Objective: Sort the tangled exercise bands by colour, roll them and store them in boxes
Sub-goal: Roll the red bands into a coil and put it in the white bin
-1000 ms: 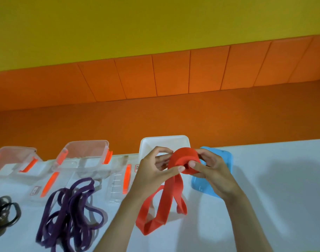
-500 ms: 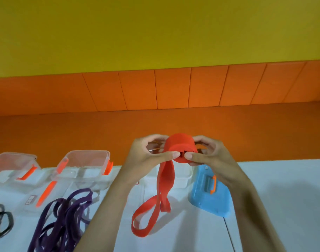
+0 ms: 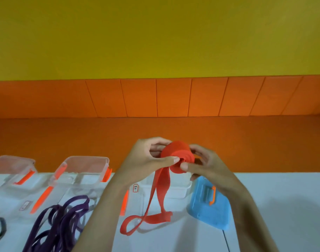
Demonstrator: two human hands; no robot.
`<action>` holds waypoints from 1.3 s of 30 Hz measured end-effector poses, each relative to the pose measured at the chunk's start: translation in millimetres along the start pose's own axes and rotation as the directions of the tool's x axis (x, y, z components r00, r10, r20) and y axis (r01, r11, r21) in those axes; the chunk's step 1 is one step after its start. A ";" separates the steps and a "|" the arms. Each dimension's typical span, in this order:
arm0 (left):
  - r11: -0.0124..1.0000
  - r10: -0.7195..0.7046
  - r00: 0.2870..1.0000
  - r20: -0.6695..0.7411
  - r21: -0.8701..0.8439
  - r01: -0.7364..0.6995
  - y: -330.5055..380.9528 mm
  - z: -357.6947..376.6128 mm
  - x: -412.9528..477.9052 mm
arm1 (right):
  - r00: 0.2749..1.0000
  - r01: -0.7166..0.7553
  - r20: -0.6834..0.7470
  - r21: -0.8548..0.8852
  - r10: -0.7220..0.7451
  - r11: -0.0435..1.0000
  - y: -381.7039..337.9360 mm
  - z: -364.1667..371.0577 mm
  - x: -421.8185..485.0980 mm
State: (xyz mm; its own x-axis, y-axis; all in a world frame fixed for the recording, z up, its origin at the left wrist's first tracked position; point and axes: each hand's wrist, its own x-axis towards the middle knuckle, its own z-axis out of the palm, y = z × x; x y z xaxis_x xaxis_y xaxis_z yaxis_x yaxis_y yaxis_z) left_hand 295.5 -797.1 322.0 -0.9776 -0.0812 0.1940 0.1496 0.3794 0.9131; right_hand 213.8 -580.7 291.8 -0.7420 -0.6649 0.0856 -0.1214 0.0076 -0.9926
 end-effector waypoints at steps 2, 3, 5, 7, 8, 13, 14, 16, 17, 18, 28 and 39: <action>0.998 0.004 1.000 0.019 -0.056 -0.003 3.7 0.3 2.3 | 0.999 0.041 -0.010 0.056 -0.040 0.998 -13.7 -7.2 3.9; 0.996 0.001 1.000 0.013 -0.094 0.000 5.1 1.3 3.6 | 0.998 0.055 -0.022 0.085 -0.053 0.995 -18.5 -8.5 5.8; 0.988 -0.007 1.000 -0.031 -0.153 0.002 5.2 3.5 5.4 | 0.996 0.078 -0.061 0.131 -0.070 0.988 -22.2 -8.2 9.3; 0.984 -0.025 0.996 -0.083 -0.175 0.010 3.3 4.0 5.7 | 0.993 0.094 -0.088 0.205 -0.077 0.974 -17.4 -4.2 11.6; 0.979 -0.036 0.995 -0.097 -0.202 0.015 1.4 3.9 5.2 | 0.994 0.088 -0.082 0.252 -0.069 0.964 -12.3 -1.2 12.4; 0.979 -0.044 0.998 -0.054 -0.202 0.033 -6.2 2.8 3.1 | 0.996 -0.064 0.069 0.221 0.050 0.973 3.1 1.1 11.6; 0.985 -0.041 0.998 -0.045 -0.168 0.032 -7.0 3.8 2.5 | 0.993 -0.085 0.096 0.133 0.073 0.988 0.9 -3.0 12.1; 0.990 -0.056 0.998 -0.034 -0.129 0.052 -7.5 7.2 1.7 | 0.989 -0.088 0.123 0.057 0.081 0.994 -6.3 -10.7 13.1; 0.989 -0.069 0.997 -0.031 -0.131 0.064 -7.1 8.4 1.5 | 0.991 -0.075 0.117 0.069 0.067 0.995 -9.7 -13.1 13.4; 0.987 -0.077 0.997 -0.027 -0.146 0.072 -6.6 8.9 1.5 | 0.994 -0.058 0.101 0.092 0.048 0.994 -12.4 -13.9 13.5; 0.944 -0.086 0.986 -0.142 -0.329 0.035 -6.2 -1.8 2.6 | 0.998 0.007 0.053 0.453 -0.034 0.892 11.1 1.8 15.5; 0.929 -0.130 0.977 -0.166 -0.366 0.061 -12.0 17.2 -7.0 | 0.999 -0.024 0.028 0.303 0.017 0.953 4.2 -3.4 10.9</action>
State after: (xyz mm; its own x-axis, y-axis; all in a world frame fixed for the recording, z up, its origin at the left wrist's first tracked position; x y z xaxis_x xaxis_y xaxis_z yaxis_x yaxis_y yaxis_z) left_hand 298.1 -785.2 303.5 -0.9505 -0.2821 0.1305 0.1330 0.0104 0.9911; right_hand 203.0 -585.4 288.9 -0.7253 -0.6852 0.0667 0.1019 -0.2026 -0.9740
